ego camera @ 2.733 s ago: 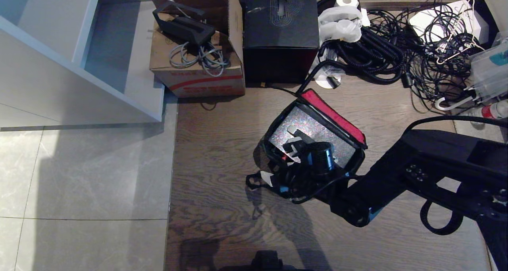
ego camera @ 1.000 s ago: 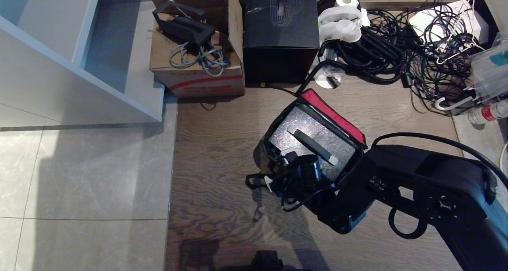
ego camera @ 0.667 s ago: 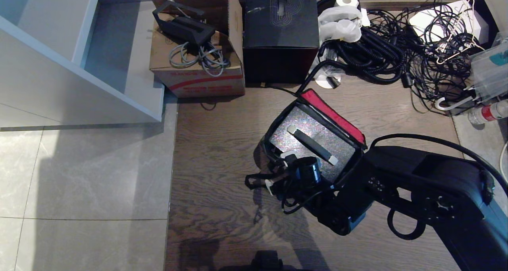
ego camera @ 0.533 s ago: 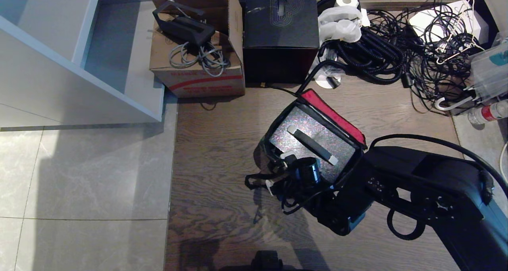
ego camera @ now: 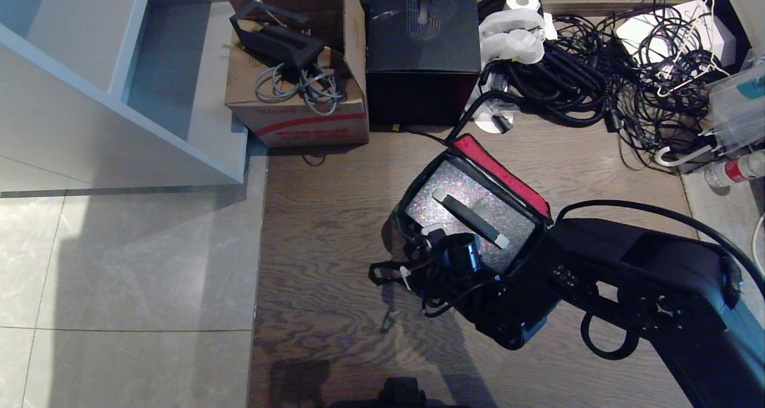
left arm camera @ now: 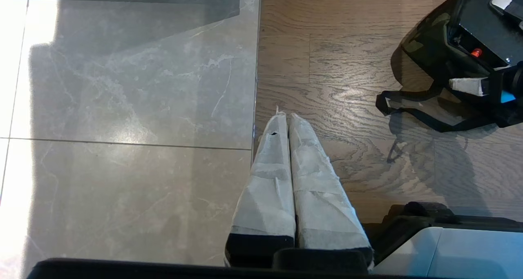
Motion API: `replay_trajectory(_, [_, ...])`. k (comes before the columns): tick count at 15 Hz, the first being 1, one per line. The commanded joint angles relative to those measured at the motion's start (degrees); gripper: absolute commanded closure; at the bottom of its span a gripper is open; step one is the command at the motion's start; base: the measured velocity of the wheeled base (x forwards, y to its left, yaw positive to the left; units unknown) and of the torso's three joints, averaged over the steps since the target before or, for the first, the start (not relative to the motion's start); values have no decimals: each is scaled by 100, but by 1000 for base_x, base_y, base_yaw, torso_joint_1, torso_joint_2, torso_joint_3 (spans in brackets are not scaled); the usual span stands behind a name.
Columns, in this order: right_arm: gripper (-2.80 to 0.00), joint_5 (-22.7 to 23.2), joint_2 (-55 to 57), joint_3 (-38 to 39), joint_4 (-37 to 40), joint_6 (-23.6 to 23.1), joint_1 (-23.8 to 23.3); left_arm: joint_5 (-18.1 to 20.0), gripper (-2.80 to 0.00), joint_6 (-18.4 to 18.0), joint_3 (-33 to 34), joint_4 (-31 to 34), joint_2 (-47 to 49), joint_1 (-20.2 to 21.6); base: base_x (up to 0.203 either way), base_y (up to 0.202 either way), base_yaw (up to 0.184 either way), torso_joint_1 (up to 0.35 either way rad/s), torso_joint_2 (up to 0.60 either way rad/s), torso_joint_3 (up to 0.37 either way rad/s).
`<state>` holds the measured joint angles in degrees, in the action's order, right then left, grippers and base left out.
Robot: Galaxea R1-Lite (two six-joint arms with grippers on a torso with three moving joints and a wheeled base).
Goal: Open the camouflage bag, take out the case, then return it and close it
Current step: Close the top of the storage box
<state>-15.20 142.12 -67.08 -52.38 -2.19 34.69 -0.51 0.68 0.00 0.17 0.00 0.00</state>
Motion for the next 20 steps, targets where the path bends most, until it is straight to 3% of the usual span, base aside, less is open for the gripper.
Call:
replay_trajectory(1, [-251,-12,3,-10,0,0,2,-2,0,2,0,0,-9,0,0,0,0,0,0,0])
replay_trajectory(2, [0,-18,25,-15,14,0,-7,-2,0,2,0,0,-9,0,0,0,0,0,0,0])
replay_trajectory(12, [0,-87,-246,-102,-36,-49,-18,-2,0,2,0,0,-9,0,0,0,0,0,0,0])
replay_trajectory(15, [0,-17,-1152,206,346,-460,-95,-2,0,2,0,0,-9,0,0,0,0,0,0,0])
replay_trajectory(20, [0,896,-1911,933,676,-1093,-340,-2,0,2,0,0,-9,0,0,0,0,0,0,0])
